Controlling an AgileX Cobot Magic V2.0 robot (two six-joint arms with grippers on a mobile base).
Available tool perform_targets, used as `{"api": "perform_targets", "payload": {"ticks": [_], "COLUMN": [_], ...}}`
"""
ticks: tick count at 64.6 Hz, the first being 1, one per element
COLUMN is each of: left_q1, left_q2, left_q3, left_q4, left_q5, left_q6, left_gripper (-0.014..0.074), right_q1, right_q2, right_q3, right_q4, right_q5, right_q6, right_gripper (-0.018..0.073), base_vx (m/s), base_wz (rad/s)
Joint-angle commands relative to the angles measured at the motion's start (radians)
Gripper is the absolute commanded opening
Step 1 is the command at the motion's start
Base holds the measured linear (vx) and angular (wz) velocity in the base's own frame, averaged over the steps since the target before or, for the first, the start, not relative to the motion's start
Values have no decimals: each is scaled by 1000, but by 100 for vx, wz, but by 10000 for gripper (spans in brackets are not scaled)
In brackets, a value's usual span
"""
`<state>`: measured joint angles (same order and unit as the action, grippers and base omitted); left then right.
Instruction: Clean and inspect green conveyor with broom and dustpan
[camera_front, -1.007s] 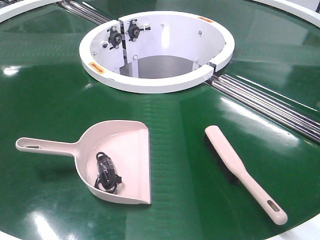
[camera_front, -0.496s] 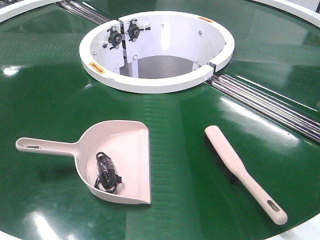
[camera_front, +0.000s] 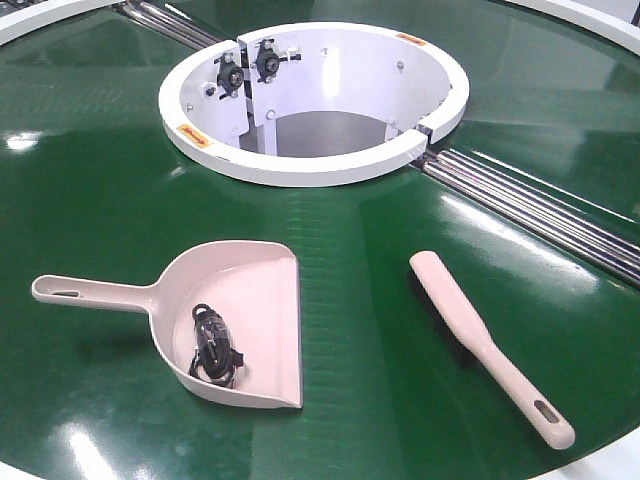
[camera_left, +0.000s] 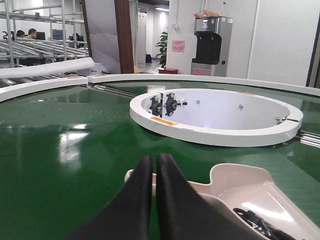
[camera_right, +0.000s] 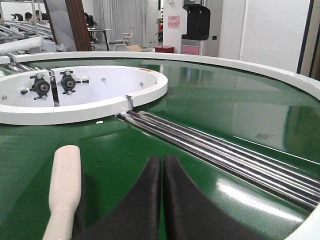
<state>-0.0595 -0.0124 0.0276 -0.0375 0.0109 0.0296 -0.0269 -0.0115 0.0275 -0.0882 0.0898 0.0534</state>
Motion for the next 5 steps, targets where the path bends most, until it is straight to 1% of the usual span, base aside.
{"api": "perform_targets", "payload": {"ticks": [1, 5], "left_q1": [0, 0], "left_q2": [-14, -14], "left_q3": [10, 10], "left_q4": [-5, -5], "left_q5": [-69, -69], "left_q6": [-9, -9], "left_gripper": [-6, -6], "right_q1": [-6, -6], "right_q2": [-11, -11], "right_q3": [4, 4], "right_q4": [-9, -9], "right_q5": [-69, -69], "right_q6": [-1, -1], "right_gripper": [-8, -8], "base_vx": [0, 0], "base_wz": [0, 0]}}
